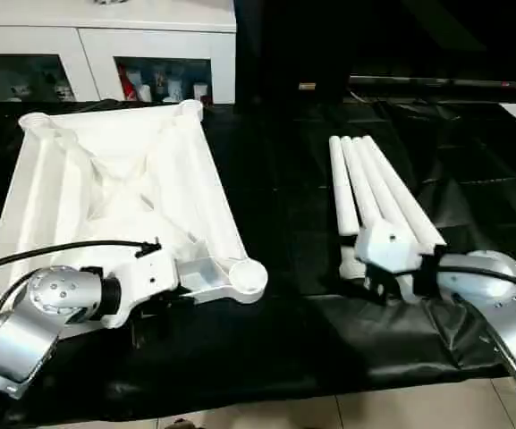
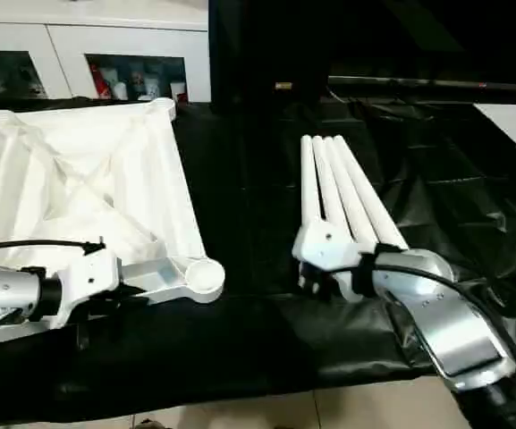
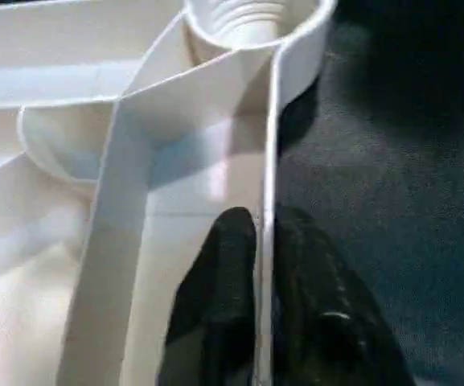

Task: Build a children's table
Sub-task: Move table base, then pick table leg

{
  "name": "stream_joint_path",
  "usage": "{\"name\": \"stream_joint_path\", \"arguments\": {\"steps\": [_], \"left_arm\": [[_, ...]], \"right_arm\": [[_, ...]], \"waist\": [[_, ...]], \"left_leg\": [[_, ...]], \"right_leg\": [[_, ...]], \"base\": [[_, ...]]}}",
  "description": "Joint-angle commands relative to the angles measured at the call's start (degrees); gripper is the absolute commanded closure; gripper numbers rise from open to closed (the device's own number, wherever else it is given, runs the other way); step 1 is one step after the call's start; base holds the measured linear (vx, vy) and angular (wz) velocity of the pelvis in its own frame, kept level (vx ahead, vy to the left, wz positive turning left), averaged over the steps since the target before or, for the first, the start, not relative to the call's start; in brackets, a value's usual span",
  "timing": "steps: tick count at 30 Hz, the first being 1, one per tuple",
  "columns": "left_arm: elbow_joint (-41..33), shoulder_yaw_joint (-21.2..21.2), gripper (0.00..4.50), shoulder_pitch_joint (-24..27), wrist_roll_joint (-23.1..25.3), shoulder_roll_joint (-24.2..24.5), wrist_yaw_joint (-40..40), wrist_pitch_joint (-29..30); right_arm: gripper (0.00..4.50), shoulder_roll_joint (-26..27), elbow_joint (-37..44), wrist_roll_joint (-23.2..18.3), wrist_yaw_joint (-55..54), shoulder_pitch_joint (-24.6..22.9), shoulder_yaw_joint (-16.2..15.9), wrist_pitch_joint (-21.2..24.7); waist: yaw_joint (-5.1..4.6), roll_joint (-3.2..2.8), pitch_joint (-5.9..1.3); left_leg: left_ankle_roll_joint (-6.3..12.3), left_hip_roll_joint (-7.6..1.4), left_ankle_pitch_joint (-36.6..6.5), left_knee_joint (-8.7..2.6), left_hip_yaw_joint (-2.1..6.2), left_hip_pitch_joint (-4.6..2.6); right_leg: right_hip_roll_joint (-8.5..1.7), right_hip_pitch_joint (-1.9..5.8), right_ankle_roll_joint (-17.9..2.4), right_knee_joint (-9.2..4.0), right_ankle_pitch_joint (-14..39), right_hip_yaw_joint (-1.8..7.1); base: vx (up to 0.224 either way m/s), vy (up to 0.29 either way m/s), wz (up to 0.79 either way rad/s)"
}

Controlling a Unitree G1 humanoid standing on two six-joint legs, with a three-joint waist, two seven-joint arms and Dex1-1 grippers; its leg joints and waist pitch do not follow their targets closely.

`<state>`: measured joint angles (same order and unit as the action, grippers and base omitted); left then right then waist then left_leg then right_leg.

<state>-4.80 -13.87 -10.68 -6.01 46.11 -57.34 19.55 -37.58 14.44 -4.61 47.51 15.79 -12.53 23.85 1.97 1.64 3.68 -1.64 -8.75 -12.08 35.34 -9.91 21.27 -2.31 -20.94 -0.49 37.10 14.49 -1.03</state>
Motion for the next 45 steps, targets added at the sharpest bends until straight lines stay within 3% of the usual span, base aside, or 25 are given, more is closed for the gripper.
{"name": "stream_joint_path", "arguments": {"steps": [1,3,4,5,6,7,10,13,15,16,18,19,20,21,24,28,31,34,35,38,41,45], "left_arm": [[-1.83,2.52,3.56,-0.24,-1.31,1.12,-0.30,1.19],[-3.29,4.62,3.48,-0.59,-3.46,1.67,-0.87,2.39],[-3.29,4.62,3.36,-0.59,-3.46,1.67,-0.87,2.39],[-3.98,5.66,3.25,-0.88,-4.50,1.87,-1.26,2.83],[-4.73,7.04,3.15,-1.60,-6.05,1.57,-1.36,3.36],[-4.73,7.04,3.15,-1.60,-6.05,1.57,-1.36,3.36],[-6.88,9.82,2.88,-3.74,-10.48,-2.12,0.20,4.50],[-7.69,10.34,2.74,-4.57,-11.52,-4.26,1.79,4.43],[-9.30,10.37,2.49,-5.80,-12.66,-7.02,4.08,5.74],[-9.30,10.37,2.39,-5.80,-12.66,-7.02,4.08,5.74],[-10.21,9.66,2.30,-5.84,-12.62,-7.37,4.32,6.92],[-11.49,8.50,2.19,-5.19,-12.33,-6.99,3.74,7.72],[-12.35,7.96,2.07,-4.66,-12.39,-6.76,3.40,8.16],[-13.05,7.68,1.96,-4.31,-12.57,-6.72,3.21,8.55],[-13.77,7.38,1.74,-4.11,-12.93,-7.00,3.21,9.11],[-16.11,4.68,1.39,-4.69,-12.98,-8.24,3.67,10.12],[-16.37,3.98,1.08,-5.28,-13.15,-8.99,4.01,10.93],[-16.93,3.14,0.92,-5.35,-12.95,-8.79,3.53,11.22],[-17.12,3.11,0.72,-5.32,-13.15,-8.81,3.42,11.45],[-17.31,2.82,0.59,-5.29,-12.55,-8.41,3.11,11.34],[-17.88,2.81,0.21,-5.23,-12.81,-8.53,3.45,11.95],[-19.10,2.70,0.04,-4.96,-13.24,-8.45,4.04,12.79]], "right_arm": [[1.39,0.02,0.03,0.09,-1.08,0.64,1.52,1.36],[1.39,2.88,-0.41,-2.10,-3.51,2.56,3.21,7.35],[1.10,2.88,-0.41,-2.10,-3.51,2.56,3.21,7.35],[1.03,4.96,-1.33,-2.13,-6.32,4.08,4.35,11.08],[0.99,7.44,-2.04,-1.97,-9.61,5.94,5.59,15.58],[0.99,7.44,-2.04,-1.97,-9.61,5.94,5.59,15.58],[0.62,12.45,-3.08,0.91,-18.01,9.72,8.59,26.45],[0.56,13.85,-2.94,1.92,-20.33,10.70,9.49,29.86],[0.17,16.26,-3.30,3.59,-24.48,12.49,11.04,35.30],[0.13,16.26,-3.30,3.59,-24.48,12.49,11.04,35.30],[0.03,17.60,-4.13,4.25,-26.93,13.26,12.05,38.63],[0.00,19.02,-5.44,4.68,-29.36,13.56,13.48,41.38],[0.00,20.36,-6.36,4.45,-30.49,13.60,14.88,42.86],[0.00,21.09,-6.96,4.36,-31.34,13.63,15.61,43.71],[0.00,21.36,-7.79,4.34,-31.83,13.60,15.62,44.12],[0.00,25.41,-12.49,3.65,-34.71,15.82,17.61,46.06],[0.00,25.01,-15.61,4.40,-35.34,16.84,15.86,44.86],[0.00,26.68,-19.55,3.51,-36.05,18.85,17.76,43.72],[0.00,26.61,-20.06,3.43,-35.91,19.11,17.62,43.77],[0.00,26.01,-21.58,3.96,-35.87,19.70,16.17,45.29],[0.00,26.47,-23.09,3.78,-35.69,20.10,16.46,44.93],[0.00,27.04,-25.79,2.65,-35.31,20.77,16.59,44.29]], "waist": [[0.44,-0.34,-3.18],[0.60,-0.28,-3.11],[0.58,-0.58,-3.17],[0.47,-0.16,-3.21],[0.40,-0.60,-3.21],[0.40,-0.60,-3.21],[0.60,-0.36,-3.32],[1.02,-0.48,-3.45],[1.25,-0.32,-3.50],[1.20,-0.08,-3.32],[1.23,0.01,-3.19],[1.10,0.38,-2.62],[1.12,0.04,-2.63],[0.96,0.46,-2.54],[0.97,0.38,-2.50],[0.91,0.43,-2.54],[0.95,0.27,-2.56],[0.93,0.25,-2.56],[0.97,0.59,-2.49],[0.91,0.70,-2.40],[0.95,0.87,-2.45],[1.03,1.17,-2.54]], "left_leg": [[2.09,-4.54,-5.26,-4.50,1.80,-1.15],[1.73,-4.54,-5.98,-4.59,1.78,-1.23],[1.63,-4.44,-5.41,-4.55,1.80,-1.30],[1.55,-4.43,-5.27,-4.57,1.73,-1.22],[0.81,-4.24,-4.70,-4.57,1.74,-1.37],[0.81,-4.24,-4.70,-4.57,1.74,-1.37],[-0.93,-4.14,-3.43,-4.62,1.53,-1.58],[-1.84,-4.19,-2.46,-4.56,1.41,-1.44],[-1.94,-4.09,-1.88,-4.49,1.36,-1.35],[-1.91,-3.98,-1.72,-4.55,1.30,-1.21],[-2.13,-3.91,-1.94,-4.61,1.29,-1.24],[-2.08,-3.99,-2.20,-4.78,1.23,-1.15],[-2.63,-3.98,-2.73,-4.88,1.27,-1.38],[-2.72,-3.98,-2.75,-4.91,1.16,-1.43],[-3.34,-3.93,-2.06,-4.97,1.16,-1.43],[-2.85,-3.86,-0.09,-4.96,1.13,-1.30],[-3.22,-3.77,1.46,-4.84,1.00,-1.22],[-3.42,-3.73,0.45,-4.86,0.98,-1.20],[-3.48,-3.85,-0.10,-4.98,1.00,-1.16],[-3.43,-3.88,-0.12,-5.01,0.97,-1.23],[-3.18,-3.91,0.65,-4.95,0.90,-1.20],[-2.58,-3.92,1.32,-4.86,0.84,-1.12]], "right_leg": [[-5.92,1.65,-15.00,-4.11,-1.14,2.81],[-5.85,1.64,-14.73,-4.23,0.28,2.83],[-5.74,1.53,-14.87,-4.13,-0.06,2.80],[-5.62,1.59,-14.79,-4.12,-0.23,2.74],[-5.53,1.34,-15.07,-3.97,-0.05,2.69],[-5.53,1.34,-15.07,-3.97,-0.05,2.69],[-5.36,1.39,-14.71,-3.78,-0.73,2.71],[-5.42,1.51,-14.32,-3.58,-2.70,2.75],[-5.39,1.66,-13.42,-3.53,-4.09,2.80],[-5.37,1.67,-13.02,-3.58,-4.03,2.91],[-5.38,1.71,-12.47,-3.78,-2.42,2.94],[-5.38,1.44,-12.02,-4.00,-1.75,3.04],[-5.34,1.32,-11.36,-4.06,0.42,3.03],[-5.25,1.22,-11.22,-4.12,0.55,3.06],[-5.16,1.35,-10.82,-4.00,-0.40,3.02],[-5.21,1.42,-11.40,-3.73,-4.09,3.07],[-4.84,1.57,-11.95,-3.42,-8.35,2.98],[-4.97,1.64,-12.00,-3.52,-7.79,3.04],[-5.00,1.80,-11.88,-3.62,-6.38,3.02],[-4.95,1.72,-11.56,-3.66,-5.43,2.99],[-5.04,1.69,-11.36,-3.58,-5.56,3.00],[-5.15,1.77,-11.48,-3.52,-5.87,3.00]], "base": [[0.000,0.000,0.00],[0.000,0.000,0.00],[0.000,0.000,0.00],[0.000,0.000,0.00],[0.000,0.000,0.00],[0.000,0.000,0.00],[0.000,0.000,0.00],[0.000,0.000,0.00],[0.000,0.000,0.00],[0.000,0.000,0.00],[0.000,0.000,0.00],[0.000,0.000,0.00],[0.000,0.000,0.00],[0.000,0.000,0.00],[0.000,0.000,0.00],[0.000,0.000,0.00],[0.000,0.000,0.00],[0.000,0.000,0.00],[0.000,0.000,0.00],[0.000,0.000,0.00],[0.000,0.000,0.00],[0.000,0.000,0.00]]}}
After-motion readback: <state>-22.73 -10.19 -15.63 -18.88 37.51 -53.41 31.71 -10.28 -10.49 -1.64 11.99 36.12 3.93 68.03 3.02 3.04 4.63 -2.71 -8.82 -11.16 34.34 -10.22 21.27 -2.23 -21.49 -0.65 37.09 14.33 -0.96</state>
